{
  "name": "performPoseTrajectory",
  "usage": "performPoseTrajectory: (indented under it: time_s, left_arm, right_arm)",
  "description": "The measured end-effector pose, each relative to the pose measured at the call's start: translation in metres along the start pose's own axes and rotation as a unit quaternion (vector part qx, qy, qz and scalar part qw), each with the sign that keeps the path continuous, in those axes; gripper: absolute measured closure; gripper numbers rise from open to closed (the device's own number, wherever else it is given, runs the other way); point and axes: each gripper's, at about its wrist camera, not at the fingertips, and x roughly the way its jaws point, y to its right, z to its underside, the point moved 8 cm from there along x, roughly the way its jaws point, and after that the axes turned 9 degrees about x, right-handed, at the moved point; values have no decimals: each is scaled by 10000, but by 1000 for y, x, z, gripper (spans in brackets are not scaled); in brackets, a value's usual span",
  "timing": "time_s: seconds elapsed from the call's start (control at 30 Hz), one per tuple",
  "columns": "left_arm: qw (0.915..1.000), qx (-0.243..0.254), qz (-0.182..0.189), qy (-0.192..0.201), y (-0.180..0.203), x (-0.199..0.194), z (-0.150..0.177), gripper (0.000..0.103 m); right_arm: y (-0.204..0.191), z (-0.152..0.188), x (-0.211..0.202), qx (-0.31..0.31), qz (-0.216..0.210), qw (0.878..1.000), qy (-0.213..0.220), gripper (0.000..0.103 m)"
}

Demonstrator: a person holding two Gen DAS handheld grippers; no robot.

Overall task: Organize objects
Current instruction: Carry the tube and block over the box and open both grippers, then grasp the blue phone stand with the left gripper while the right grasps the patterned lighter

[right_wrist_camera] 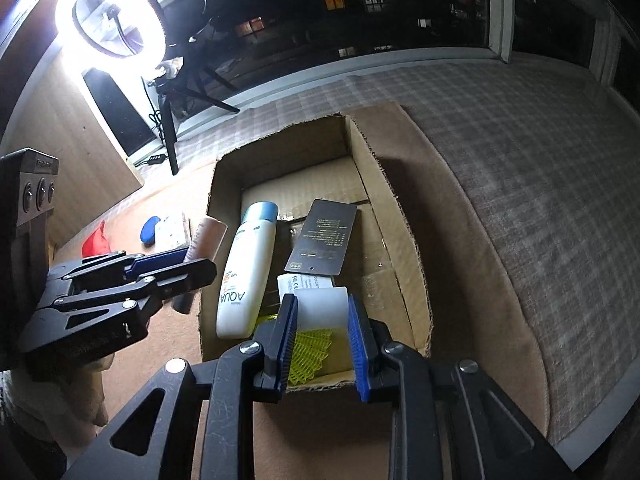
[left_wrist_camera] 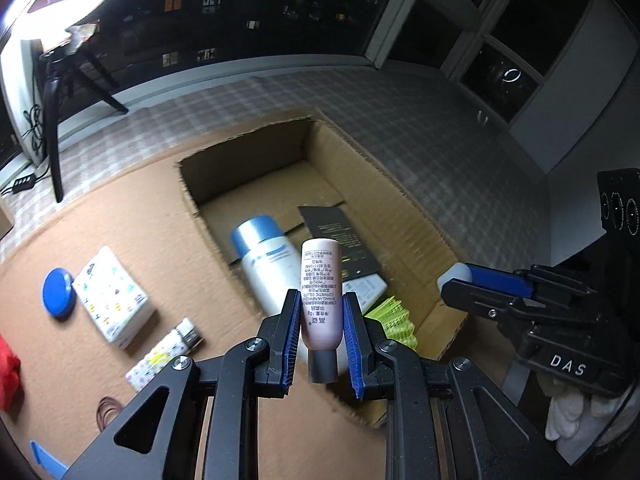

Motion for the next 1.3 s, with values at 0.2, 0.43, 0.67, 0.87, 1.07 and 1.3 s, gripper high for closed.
performPoseTrajectory:
  time_s: [0.2, 0.43, 0.67, 0.87, 1.07, 1.3]
  left_arm:
    - [9997, 5, -57, 235, -1, -7, -8, 44]
    - [9993, -240, -132, 243, -24, -20, 1, 44]
    - [9978, -540, -305, 245, -63, -47, 28, 44]
    - [9946, -846, -550, 251, -100, -82, 71, 44]
    - [9880, -1291, -833, 172, -143, -113, 129, 44]
    - [9779, -1765, -1117, 99, -187, -139, 185, 44]
  right_arm:
    - [2, 1, -4, 37, 1, 9999, 111, 43]
    - [-10, 8, -3, 43, -70, 10000, 57, 43]
    - [-40, 18, -1, -117, -282, 9995, -27, 43]
    - [-75, 31, 0, -275, -639, 9974, -173, 43]
    - [-108, 45, 6, -494, -831, 9947, -337, 43]
    - [-143, 46, 22, -686, -1008, 9911, -524, 43]
